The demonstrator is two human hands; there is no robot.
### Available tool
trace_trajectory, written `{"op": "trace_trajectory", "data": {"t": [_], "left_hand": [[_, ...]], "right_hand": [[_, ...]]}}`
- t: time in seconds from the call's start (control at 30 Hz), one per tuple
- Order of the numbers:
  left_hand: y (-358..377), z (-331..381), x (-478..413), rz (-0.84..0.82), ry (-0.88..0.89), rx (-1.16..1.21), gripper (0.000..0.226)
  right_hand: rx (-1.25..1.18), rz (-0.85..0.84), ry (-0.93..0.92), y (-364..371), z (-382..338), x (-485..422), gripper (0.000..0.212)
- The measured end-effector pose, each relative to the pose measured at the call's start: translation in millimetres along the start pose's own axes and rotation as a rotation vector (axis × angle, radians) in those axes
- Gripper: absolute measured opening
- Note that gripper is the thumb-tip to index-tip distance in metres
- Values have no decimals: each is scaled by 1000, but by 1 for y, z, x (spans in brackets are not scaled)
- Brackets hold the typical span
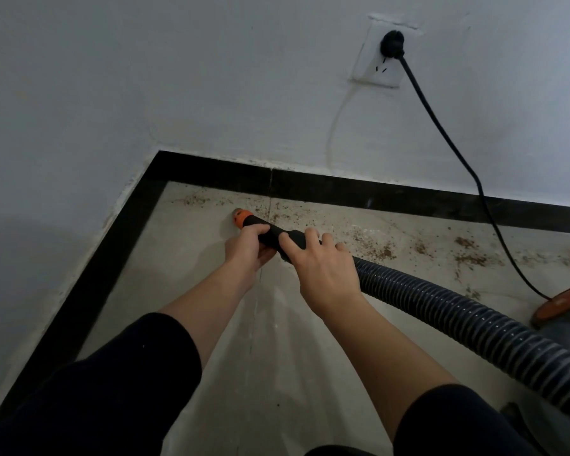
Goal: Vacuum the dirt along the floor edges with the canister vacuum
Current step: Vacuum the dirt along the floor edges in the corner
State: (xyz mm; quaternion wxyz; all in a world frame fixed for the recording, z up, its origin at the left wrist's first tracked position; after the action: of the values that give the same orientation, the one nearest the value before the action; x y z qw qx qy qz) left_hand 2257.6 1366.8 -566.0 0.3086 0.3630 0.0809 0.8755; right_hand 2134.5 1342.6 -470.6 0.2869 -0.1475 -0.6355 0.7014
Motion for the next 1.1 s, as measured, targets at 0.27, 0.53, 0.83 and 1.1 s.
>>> {"op": "trace_trajectory", "data": {"t": [0.27, 0.53, 0.83, 1.1], "left_hand": [[4, -3, 3, 2, -2, 9, 11], [-6, 0, -5, 8, -12, 12, 28], [-17, 5, -16, 27, -10, 19, 24], [-23, 13, -20, 35, 8, 57, 18]], "right_hand": [[6, -6, -1, 0, 3, 4, 72], [20, -33, -6, 2, -7, -3, 75], [15, -18, -10, 5, -16, -16, 74], [16, -2, -17, 4, -22, -24, 76]]}}
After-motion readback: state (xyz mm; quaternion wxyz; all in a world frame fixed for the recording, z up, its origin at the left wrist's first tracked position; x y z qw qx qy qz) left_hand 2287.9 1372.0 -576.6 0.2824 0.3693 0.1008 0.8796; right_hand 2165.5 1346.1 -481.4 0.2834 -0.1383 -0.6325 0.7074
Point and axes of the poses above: each hand's wrist, its own x-axis away from the middle knuckle, its own y-axis out of the palm, z = x × y, the point moved 6 cm from there along -x, towards the middle knuckle, and after that the axes turned 7 degrees about -z, right-handed, at the moved point
